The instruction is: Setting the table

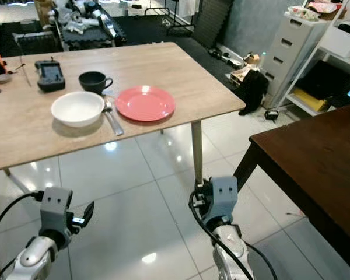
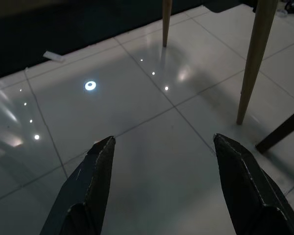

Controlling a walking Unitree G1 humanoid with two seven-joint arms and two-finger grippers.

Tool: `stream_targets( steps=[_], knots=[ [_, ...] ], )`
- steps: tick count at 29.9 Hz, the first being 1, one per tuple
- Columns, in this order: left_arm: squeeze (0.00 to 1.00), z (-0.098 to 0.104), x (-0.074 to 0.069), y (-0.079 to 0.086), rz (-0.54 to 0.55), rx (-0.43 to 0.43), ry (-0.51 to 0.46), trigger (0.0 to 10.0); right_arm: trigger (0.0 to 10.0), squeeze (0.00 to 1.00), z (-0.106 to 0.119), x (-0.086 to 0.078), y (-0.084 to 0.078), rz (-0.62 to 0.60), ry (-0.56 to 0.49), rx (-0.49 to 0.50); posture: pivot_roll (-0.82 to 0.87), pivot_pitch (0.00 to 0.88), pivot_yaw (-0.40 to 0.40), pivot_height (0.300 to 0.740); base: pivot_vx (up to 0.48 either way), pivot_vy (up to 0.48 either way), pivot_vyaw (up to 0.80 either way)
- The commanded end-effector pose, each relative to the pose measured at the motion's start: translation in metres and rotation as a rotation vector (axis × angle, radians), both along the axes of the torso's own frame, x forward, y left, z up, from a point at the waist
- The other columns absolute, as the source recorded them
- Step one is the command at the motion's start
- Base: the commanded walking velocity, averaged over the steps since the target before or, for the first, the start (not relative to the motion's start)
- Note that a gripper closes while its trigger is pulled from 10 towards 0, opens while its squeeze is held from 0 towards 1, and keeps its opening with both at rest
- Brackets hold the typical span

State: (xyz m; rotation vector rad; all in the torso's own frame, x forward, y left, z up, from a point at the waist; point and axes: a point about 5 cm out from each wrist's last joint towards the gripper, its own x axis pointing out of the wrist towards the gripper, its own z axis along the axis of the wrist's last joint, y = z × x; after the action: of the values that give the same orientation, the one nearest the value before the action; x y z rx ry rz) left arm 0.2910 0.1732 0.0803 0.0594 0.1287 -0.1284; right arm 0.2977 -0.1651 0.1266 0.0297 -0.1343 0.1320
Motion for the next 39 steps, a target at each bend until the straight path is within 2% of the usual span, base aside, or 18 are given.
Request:
stream_targets(
  steps=[1, 12, 18, 25, 28, 30, 36, 37, 38, 39],
  knots=[
    [0.0, -0.003, -0.003, 0.003, 0.006, 0.015, 0.01, 10.0, 10.0, 0.0, 0.001, 0.0, 0.003, 0.009, 0.003, 0.012, 0.0, 0.087, 0.026, 0.74, 0.48, 0.0, 0.0],
    [0.0, 0.001, -0.001, 0.001, -0.001, 0.018, -0.005, 10.0, 10.0, 0.0, -0.004, -0.003, 0.001, 0.002, 0.027, 0.012, -0.01, 0.09, 0.029, 0.74, 0.396, 0.0, 0.0],
    [0.0, 0.002, 0.0, -0.002, -0.012, 0.007, 0.001, 10.0, 10.0, 0.0, -0.005, -0.003, 0.0, -0.003, 0.032, 0.011, 0.0, 0.089, 0.031, 0.74, 0.043, 0.0, 0.0],
    [0.0, 0.012, 0.001, -0.002, -0.033, 0.029, -0.045, 10.0, 10.0, 0.0, 0.016, 0.001, -0.001, -0.004, -0.04, 0.021, 0.0, 0.09, 0.032, 0.74, 0.0, 0.0, 0.0],
    [0.0, 0.009, -0.001, 0.0, -0.051, 0.033, -0.029, 10.0, 10.0, 0.0, 0.024, 0.003, 0.001, 0.018, -0.071, -0.029, 0.0, 0.088, 0.034, 0.74, 0.0, 0.0, 0.0],
    [0.0, 0.005, -0.003, 0.001, -0.048, 0.041, -0.018, 10.0, 10.0, 0.0, 0.017, 0.001, 0.003, 0.039, -0.039, -0.065, 0.0, 0.088, 0.032, 0.74, 0.0, 0.0, 0.0],
    [0.0, -0.001, -0.006, 0.006, -0.032, 0.053, 0.004, 10.0, 10.0, 0.0, 0.003, -0.004, 0.001, 0.044, 0.001, -0.078, 0.0, 0.09, 0.029, 0.74, 0.0, 0.0, 0.0],
    [0.0, -0.002, -0.007, 0.006, -0.037, 0.077, 0.004, 10.0, 10.0, 0.0, 0.001, -0.005, 0.0, 0.042, 0.008, -0.076, 0.0, 0.09, 0.029, 0.74, 0.0, 0.0, 0.0],
    [0.0, 0.0, -0.007, 0.004, -0.075, 0.153, -0.015, 10.0, 10.0, 0.0, -0.001, -0.007, -0.002, 0.039, 0.019, -0.08, 0.0, 0.091, 0.028, 0.74, 0.0, 0.0, 0.0],
    [0.0, 0.0, -0.007, 0.004, -0.075, 0.153, -0.015, 10.0, 10.0, 0.0, -0.001, -0.007, -0.002, 0.039, 0.019, -0.08, 0.0, 0.091, 0.028, 0.74, 0.0, 0.0, 0.0]
  ],
)
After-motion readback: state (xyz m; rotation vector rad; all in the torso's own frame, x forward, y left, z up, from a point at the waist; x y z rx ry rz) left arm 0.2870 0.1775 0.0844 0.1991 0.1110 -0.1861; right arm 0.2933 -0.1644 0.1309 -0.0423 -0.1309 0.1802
